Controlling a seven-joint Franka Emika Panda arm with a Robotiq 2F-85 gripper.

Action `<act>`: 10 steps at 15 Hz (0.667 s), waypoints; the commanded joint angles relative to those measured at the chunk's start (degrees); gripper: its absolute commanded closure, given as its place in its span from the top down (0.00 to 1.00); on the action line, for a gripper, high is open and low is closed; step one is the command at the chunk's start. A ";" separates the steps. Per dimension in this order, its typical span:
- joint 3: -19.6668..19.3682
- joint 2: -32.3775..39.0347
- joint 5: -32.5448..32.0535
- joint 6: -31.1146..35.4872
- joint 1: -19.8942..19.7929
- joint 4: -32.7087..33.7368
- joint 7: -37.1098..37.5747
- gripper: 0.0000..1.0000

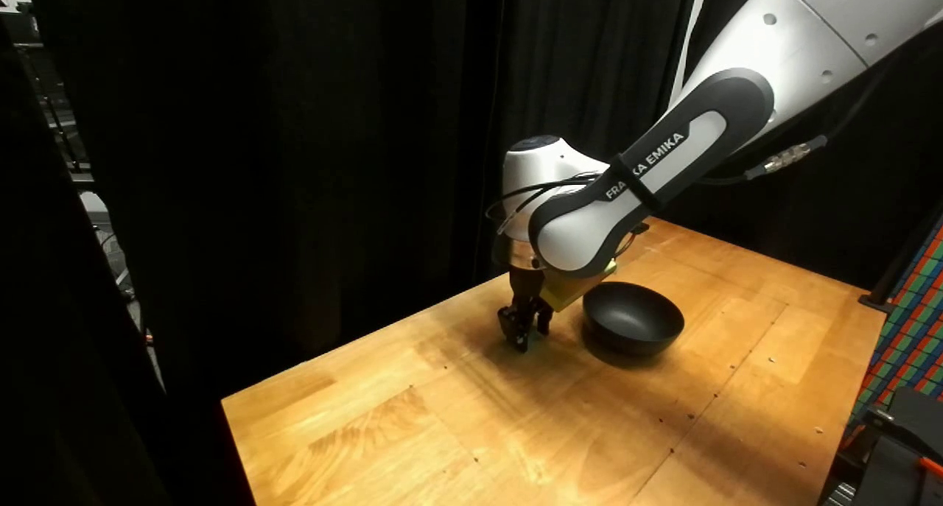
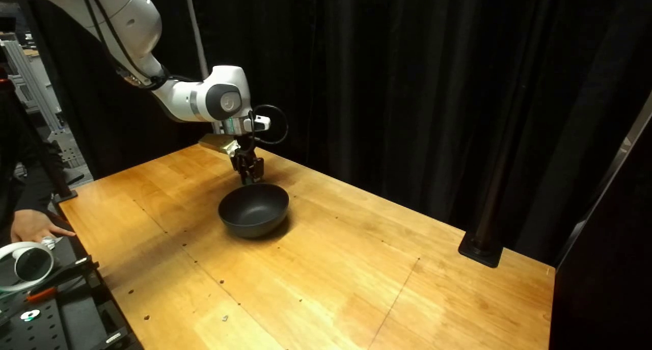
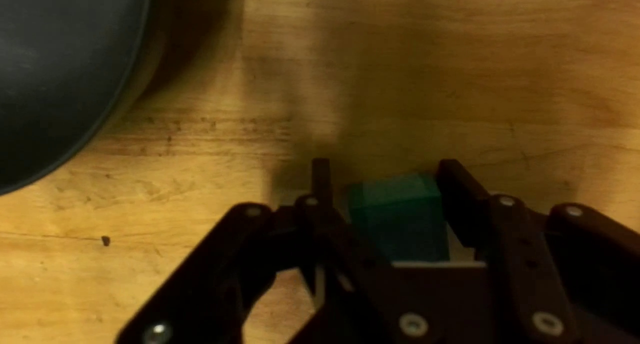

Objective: Put the green cube in the black bowl

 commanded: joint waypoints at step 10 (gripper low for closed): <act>-6.81 -11.48 -5.42 -14.22 2.28 -1.45 5.48 0.20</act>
